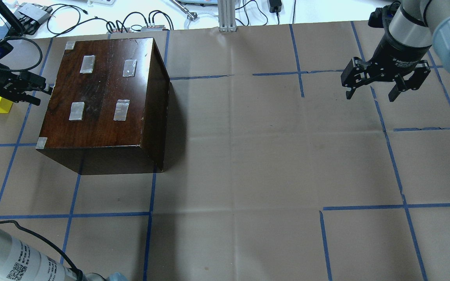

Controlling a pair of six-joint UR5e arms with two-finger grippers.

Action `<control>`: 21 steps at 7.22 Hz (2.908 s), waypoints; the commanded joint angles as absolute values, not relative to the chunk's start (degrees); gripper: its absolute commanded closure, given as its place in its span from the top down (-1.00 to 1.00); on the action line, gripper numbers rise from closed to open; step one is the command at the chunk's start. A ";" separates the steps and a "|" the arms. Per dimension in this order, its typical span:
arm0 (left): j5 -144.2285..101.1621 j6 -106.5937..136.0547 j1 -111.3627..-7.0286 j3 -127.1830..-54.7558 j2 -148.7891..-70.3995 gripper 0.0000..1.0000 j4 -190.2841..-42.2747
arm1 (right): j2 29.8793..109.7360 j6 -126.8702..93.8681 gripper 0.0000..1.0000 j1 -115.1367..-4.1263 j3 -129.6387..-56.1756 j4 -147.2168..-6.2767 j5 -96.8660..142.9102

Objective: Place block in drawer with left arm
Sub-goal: 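Hook the left gripper onto the white drawer handle, then pull the drawer out of the box with the left gripper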

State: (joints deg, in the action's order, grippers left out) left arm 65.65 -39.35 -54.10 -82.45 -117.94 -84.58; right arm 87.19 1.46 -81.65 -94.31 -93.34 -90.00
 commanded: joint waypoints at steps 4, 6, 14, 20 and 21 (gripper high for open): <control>69.07 -39.20 -55.28 -82.09 -118.92 0.98 -84.20 | 87.19 1.41 1.00 -81.65 -94.22 -93.34 -90.00; 69.08 -38.58 -55.28 -82.09 -119.00 0.97 -84.11 | 87.19 1.41 1.00 -81.65 -94.31 -93.34 -90.00; 82.09 -38.23 -54.85 -77.79 -121.55 0.95 -81.12 | 87.19 1.49 1.00 -81.65 -94.22 -93.34 -90.00; 86.73 -40.43 -52.82 -74.71 -122.87 0.95 -81.04 | 87.19 1.49 1.00 -81.65 -94.31 -93.34 -90.00; 88.31 -40.78 -51.95 -73.66 -123.05 0.95 -81.04 | 87.19 1.49 1.00 -81.65 -94.31 -93.34 -90.00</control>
